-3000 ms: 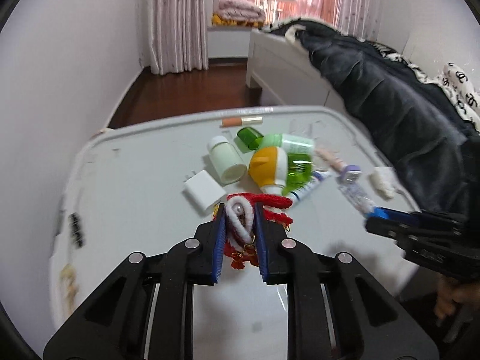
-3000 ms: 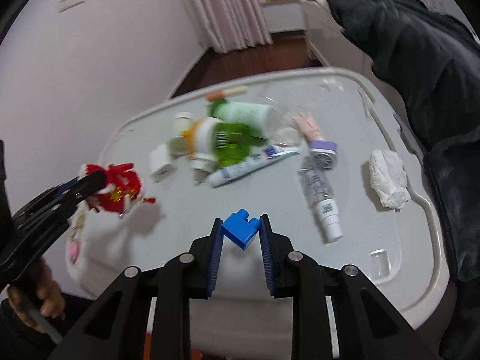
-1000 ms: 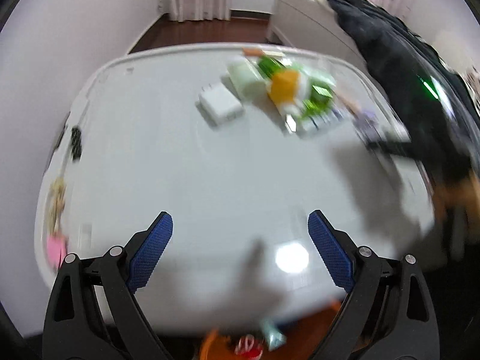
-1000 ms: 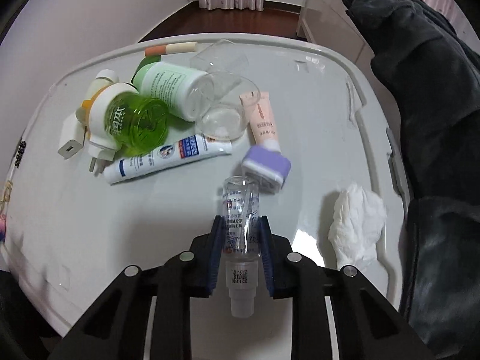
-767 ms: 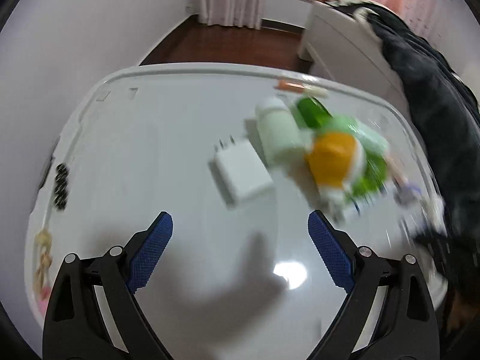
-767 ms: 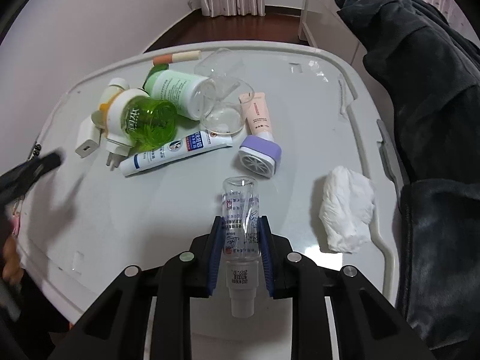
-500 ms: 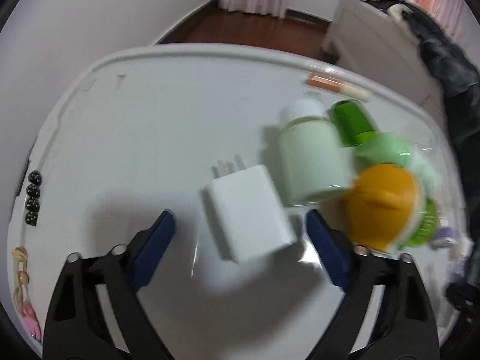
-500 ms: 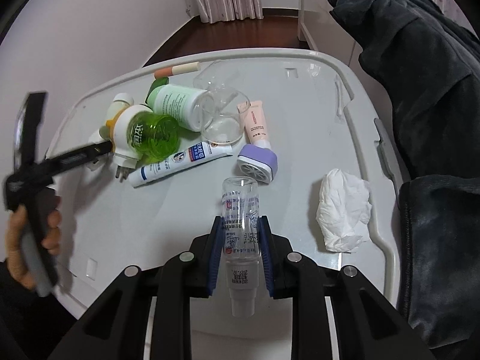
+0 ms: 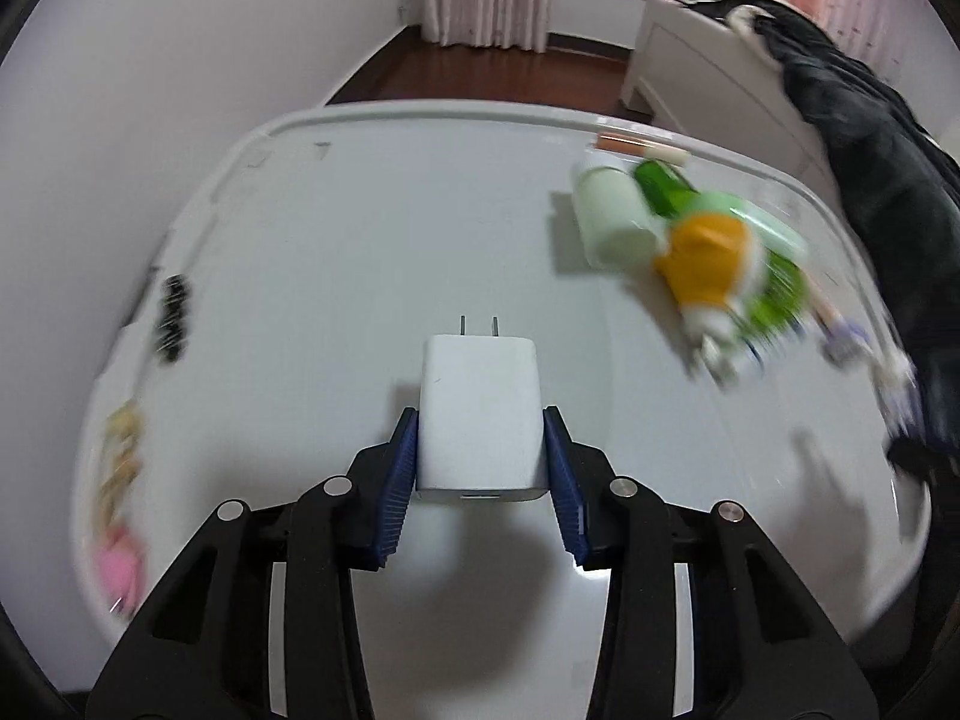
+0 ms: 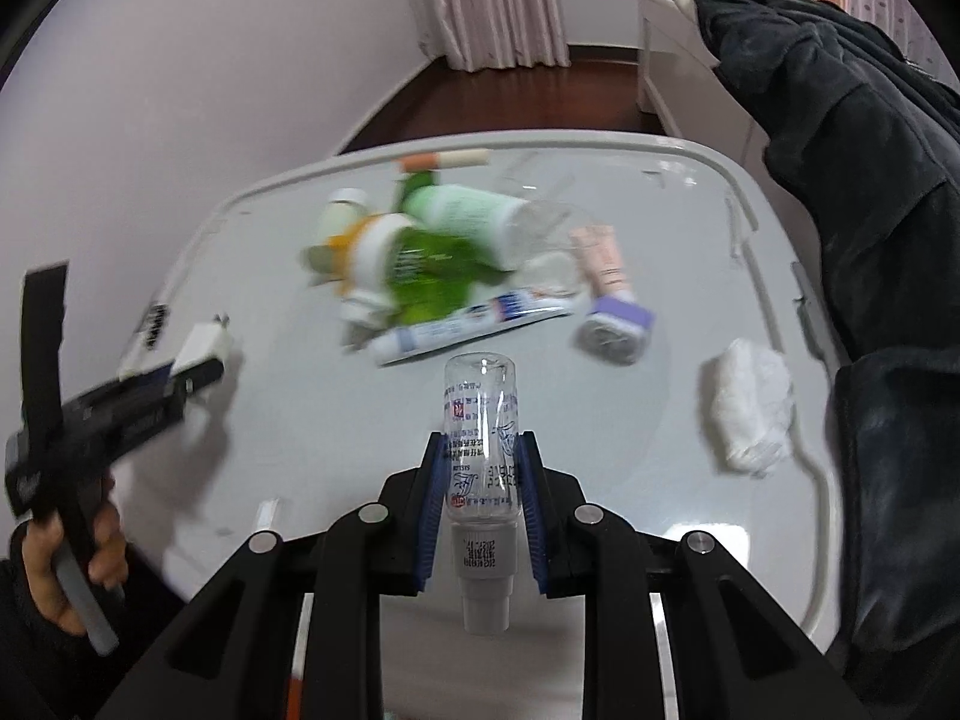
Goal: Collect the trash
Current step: 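Carry the clear bottle and white charger to the bucket and release both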
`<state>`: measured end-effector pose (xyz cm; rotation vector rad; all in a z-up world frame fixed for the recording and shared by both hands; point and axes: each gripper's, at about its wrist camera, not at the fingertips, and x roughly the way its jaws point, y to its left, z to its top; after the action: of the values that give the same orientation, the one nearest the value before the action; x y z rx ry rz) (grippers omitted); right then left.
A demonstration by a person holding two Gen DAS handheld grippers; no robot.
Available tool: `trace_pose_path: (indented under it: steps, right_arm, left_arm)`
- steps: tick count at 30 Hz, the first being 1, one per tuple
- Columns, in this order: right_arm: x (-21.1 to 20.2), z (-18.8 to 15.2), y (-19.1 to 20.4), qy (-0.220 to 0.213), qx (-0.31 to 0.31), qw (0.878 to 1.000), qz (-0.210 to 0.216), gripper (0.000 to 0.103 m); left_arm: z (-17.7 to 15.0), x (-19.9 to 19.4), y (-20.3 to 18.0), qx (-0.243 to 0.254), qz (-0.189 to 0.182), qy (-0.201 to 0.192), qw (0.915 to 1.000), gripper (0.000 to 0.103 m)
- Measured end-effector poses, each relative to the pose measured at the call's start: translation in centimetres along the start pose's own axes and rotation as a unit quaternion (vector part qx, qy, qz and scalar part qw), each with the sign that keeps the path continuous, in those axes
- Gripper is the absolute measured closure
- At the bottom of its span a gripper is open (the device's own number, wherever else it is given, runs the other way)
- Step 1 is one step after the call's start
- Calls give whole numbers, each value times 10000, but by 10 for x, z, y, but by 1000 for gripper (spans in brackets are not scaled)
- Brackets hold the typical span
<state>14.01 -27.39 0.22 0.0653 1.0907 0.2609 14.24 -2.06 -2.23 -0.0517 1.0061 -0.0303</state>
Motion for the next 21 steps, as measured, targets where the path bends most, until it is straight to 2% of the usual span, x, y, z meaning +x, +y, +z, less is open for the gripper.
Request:
trace_pose_path:
  steps: [5,10,17,21]
  right_arm:
    - [-39,-47,36,-248,58,9988,413,79]
    - [-65,-98,58,-250,149,9972,692,79]
    - [-71,-150,82,121,-39,9981,606,79]
    - [-70,-168,89,358,-173,9976,563,79]
  left_arm:
    - [-53,-65,9,444,-71,-92,9989,63]
    - [-108,-110,11,788,-100,-185,9967,63]
    - [-152,-118,8,949,-312,23,9950,63]
    - [-172,-112,11,881,-507,332,9943,63]
